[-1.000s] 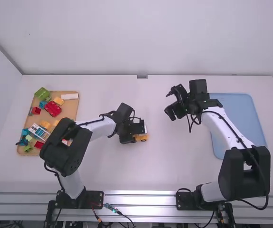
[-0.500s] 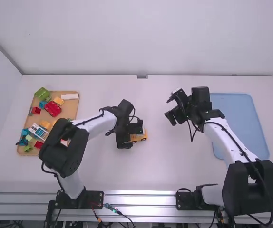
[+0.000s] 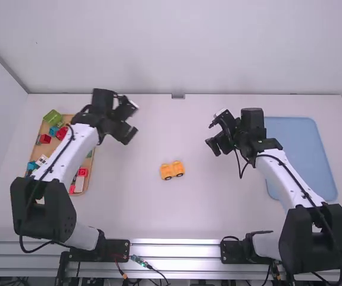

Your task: Assemble lego blocks to make yellow taxi

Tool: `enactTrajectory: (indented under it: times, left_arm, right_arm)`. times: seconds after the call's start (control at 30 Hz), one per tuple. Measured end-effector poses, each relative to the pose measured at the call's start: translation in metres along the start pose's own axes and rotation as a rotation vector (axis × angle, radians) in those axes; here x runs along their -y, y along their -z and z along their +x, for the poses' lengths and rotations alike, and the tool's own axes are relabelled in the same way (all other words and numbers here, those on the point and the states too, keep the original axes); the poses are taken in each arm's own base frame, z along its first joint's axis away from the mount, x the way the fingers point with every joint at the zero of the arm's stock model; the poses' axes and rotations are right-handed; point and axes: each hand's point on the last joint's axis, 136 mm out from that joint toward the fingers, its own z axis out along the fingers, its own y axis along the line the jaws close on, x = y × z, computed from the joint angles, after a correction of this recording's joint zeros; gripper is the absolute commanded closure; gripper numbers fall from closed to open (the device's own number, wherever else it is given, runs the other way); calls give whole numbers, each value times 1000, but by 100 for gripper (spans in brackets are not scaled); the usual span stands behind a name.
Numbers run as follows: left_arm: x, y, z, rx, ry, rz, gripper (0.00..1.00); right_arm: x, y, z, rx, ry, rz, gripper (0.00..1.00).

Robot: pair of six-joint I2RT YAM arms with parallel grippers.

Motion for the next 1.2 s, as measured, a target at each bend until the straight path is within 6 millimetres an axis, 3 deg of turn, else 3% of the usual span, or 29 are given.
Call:
enactTrajectory:
  times: [0.03, 0.17, 0.27, 0.43, 0.53, 0.8, 1.0, 1.2]
  left_arm:
    - [-24, 2, 17, -28, 141, -39, 1]
    - [-83, 14, 76, -107, 589, -151, 1]
    - [-115, 20, 115, -113, 852, -236, 1]
    - [-143, 16, 157, -51, 1132, -340, 1]
    - [-144, 7, 167, -6, 1238, -346, 1]
    - [-118, -7, 154, 12, 1242, -205, 1]
    - [-112, -4, 178, -82, 1366, -280, 1]
    - [-115, -4, 182, -112, 1381, -303, 1]
  right_arm:
    - [-1, 0, -1, 4, 5, 0, 1]
    - [-7, -2, -7, 16, 23, -10, 1]
    - [-11, -4, -12, 29, 41, -15, 1]
    - [-10, -4, -13, 35, 42, -13, 1]
    - [-10, -4, -14, 37, 43, -13, 1]
    - [-9, -4, -15, 43, 49, -9, 1]
    - [-7, -3, -14, 40, 43, -5, 1]
    - [-2, -2, -12, 38, 35, 5, 1]
